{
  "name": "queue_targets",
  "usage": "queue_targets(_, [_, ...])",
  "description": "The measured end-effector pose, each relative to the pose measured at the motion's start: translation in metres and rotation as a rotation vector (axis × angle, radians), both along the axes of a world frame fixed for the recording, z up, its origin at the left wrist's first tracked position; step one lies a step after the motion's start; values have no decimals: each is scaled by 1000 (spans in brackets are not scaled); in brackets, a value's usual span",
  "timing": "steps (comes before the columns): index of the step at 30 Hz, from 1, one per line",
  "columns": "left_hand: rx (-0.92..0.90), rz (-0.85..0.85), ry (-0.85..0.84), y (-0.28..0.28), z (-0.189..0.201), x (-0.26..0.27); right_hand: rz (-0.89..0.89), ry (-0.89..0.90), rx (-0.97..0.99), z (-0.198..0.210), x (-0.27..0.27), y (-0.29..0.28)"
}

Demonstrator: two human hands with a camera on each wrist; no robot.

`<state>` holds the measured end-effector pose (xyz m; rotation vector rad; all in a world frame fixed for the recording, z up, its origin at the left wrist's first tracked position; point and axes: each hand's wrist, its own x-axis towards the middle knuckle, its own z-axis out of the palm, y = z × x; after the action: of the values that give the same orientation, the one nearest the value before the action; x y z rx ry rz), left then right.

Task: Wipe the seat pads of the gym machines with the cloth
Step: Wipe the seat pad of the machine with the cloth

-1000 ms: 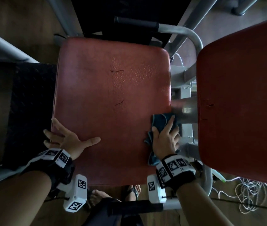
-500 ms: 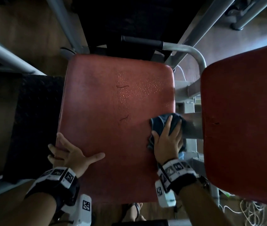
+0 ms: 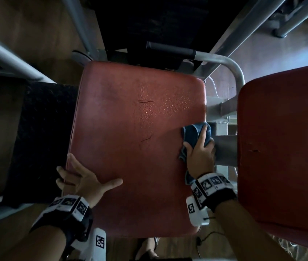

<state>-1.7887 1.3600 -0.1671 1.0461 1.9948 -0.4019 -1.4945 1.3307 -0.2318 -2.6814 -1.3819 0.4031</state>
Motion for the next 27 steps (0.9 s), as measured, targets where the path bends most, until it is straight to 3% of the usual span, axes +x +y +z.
queue_targets(3, [-1, 8, -10, 1, 1, -1, -50, 23, 46, -1, 13, 37])
queue_targets(7, [-8, 10, -1, 0, 1, 0, -155, 194, 24, 6, 29, 75])
queue_targets(15, [6, 29, -38, 1, 2, -1, -13, 22, -16, 2, -3, -3])
queue_targets(19, [-29, 36, -43, 3, 5, 1, -178, 47, -33, 3, 5, 54])
queue_targets(24, [-36, 22, -36, 4, 4, 0, -235, 151, -33, 15, 31, 154])
queue_targets(27, [-36, 32, -35, 4, 5, 1, -225, 191, -38, 20, 37, 163])
